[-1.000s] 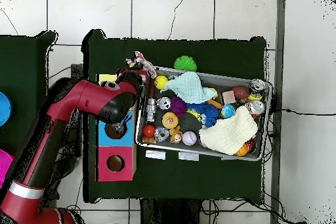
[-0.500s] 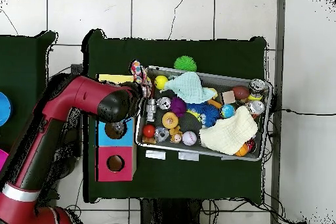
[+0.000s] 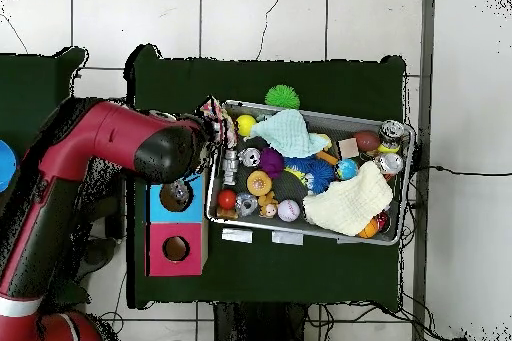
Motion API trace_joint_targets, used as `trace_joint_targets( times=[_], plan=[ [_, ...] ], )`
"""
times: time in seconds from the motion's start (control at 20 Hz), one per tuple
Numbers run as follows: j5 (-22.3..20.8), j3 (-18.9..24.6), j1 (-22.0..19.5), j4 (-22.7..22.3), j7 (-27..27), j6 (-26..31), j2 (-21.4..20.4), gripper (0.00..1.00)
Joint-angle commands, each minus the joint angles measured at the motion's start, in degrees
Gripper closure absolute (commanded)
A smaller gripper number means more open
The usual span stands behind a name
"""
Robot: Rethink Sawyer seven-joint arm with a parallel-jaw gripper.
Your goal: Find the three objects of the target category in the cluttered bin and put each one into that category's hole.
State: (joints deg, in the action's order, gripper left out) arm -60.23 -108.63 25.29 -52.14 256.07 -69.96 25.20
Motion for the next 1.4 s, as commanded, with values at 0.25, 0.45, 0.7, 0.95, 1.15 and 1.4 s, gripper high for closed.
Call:
trace_joint_targets(
  times=[0.25,0.45,0.7,0.95,1.15,1.4],
  plan=[
    [1.80,-4.62,-2.83,7.39,15.01,-5.16,-5.17,1.00],
    [5.57,-7.88,-2.66,4.16,16.26,-9.21,-3.11,1.00],
    [7.65,-7.25,-1.33,-1.86,18.23,-16.43,0.02,1.00],
    [7.85,-5.81,0.14,-2.89,18.20,-15.31,1.42,1.00],
    [8.02,-6.21,0.40,-3.43,18.37,-16.08,2.73,1.00],
    [8.03,-2.73,2.18,-5.63,19.37,-16.15,4.10,1.00]
  ],
)
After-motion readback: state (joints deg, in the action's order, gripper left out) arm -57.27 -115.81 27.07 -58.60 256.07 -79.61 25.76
